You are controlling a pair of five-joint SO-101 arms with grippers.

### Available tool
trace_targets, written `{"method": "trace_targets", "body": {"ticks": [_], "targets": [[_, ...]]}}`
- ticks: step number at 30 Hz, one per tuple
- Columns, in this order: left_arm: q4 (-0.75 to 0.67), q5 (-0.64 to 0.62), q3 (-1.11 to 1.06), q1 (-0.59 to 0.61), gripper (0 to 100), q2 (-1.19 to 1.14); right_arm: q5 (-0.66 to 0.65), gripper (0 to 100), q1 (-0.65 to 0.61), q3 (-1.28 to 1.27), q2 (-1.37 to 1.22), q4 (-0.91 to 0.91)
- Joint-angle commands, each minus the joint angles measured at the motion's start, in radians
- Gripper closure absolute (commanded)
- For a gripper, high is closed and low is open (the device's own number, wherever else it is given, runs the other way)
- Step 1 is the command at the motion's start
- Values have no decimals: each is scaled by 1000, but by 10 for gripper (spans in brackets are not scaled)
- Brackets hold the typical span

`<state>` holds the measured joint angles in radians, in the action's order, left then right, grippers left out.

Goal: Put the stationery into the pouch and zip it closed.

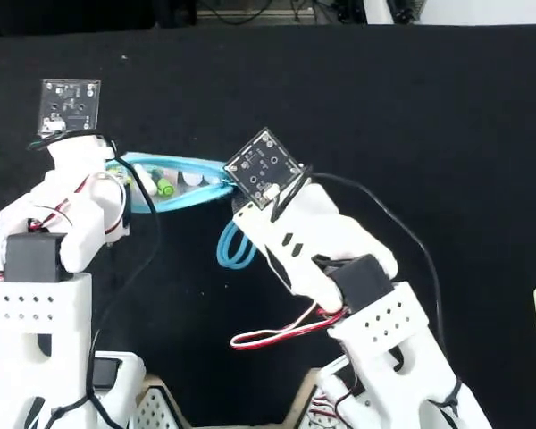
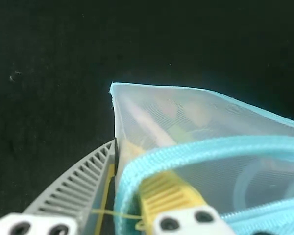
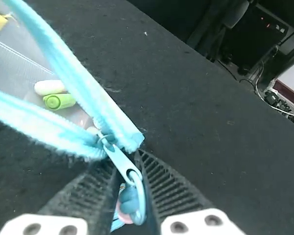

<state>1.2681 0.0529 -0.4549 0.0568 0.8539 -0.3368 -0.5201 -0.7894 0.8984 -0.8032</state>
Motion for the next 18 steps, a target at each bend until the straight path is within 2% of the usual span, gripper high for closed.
{"method": "trace_targets", "body": {"ticks": [1,7,12,18], "targets": [[-14,9,45,-18,938,12,-6,988,-44,45,24,2],[-15,5,50,-10,775,12,-6,988,-46,53,24,6],[-74,5,117,-8,770,14,-6,988,-46,50,24,15],[-31,5,282,-8,770,31,-6,988,-46,51,24,29]]}}
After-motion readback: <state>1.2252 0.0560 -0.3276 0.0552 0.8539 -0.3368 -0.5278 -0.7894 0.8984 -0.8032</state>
